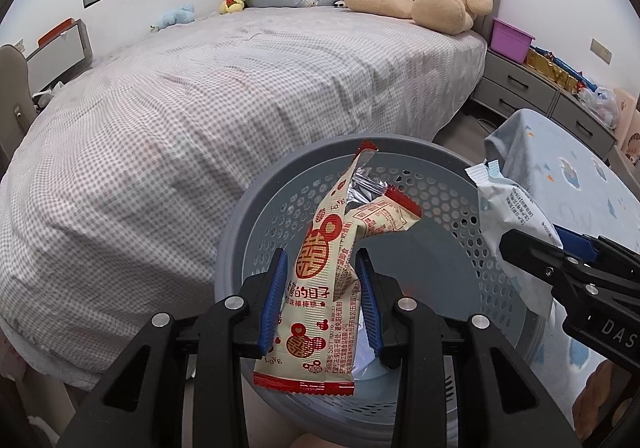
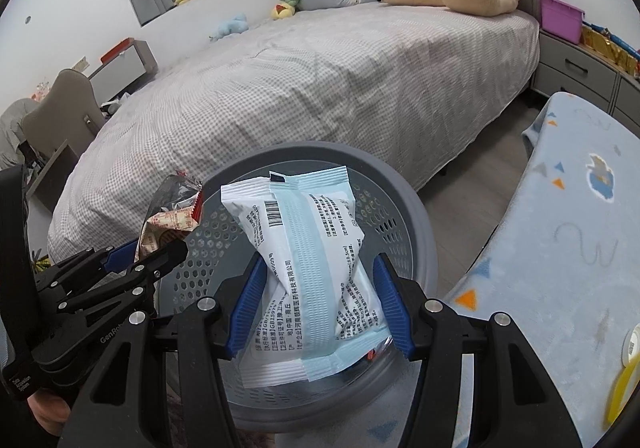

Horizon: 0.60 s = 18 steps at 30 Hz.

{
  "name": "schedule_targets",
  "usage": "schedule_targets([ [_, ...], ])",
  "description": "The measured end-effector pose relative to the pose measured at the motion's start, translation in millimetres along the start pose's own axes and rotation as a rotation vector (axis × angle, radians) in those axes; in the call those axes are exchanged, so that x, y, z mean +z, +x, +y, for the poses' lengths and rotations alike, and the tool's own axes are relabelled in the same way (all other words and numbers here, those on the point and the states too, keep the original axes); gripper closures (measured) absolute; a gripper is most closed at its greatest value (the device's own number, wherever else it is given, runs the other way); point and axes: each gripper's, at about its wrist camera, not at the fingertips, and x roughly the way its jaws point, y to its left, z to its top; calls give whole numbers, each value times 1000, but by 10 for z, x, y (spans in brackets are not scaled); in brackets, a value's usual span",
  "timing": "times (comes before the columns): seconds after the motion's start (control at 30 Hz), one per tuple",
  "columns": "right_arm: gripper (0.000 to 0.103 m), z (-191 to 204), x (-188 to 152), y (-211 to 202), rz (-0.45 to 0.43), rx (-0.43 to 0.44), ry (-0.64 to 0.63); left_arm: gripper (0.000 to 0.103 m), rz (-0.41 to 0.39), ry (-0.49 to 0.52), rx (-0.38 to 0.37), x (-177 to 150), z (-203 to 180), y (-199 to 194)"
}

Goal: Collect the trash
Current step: 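Open both grippers over the basket to drop wrapper and packet, then move both open grippers from the basket back over the blanket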

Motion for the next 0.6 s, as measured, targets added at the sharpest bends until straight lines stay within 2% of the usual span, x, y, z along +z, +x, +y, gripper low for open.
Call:
schedule_targets([
  [0.1,46,-1,22,-16,-11,1,4,68,-3,-1,1,-7,-1,-10],
  [0.13,40,-2,33,-20,-13,5,7,62,-2,-3,0,-9,3,-10],
  [0.17,35,-4,39,-37,-19,5,10,49,0,-7,1,-11,8,-11],
  [0.2,28,-3,42,-55,-29,3,12,43,-3,-15,4,-13,21,-15],
  [0.6,27,37,-1,-79,-36,-14,-3,42,-14,-29,18,-6,52,-47],
])
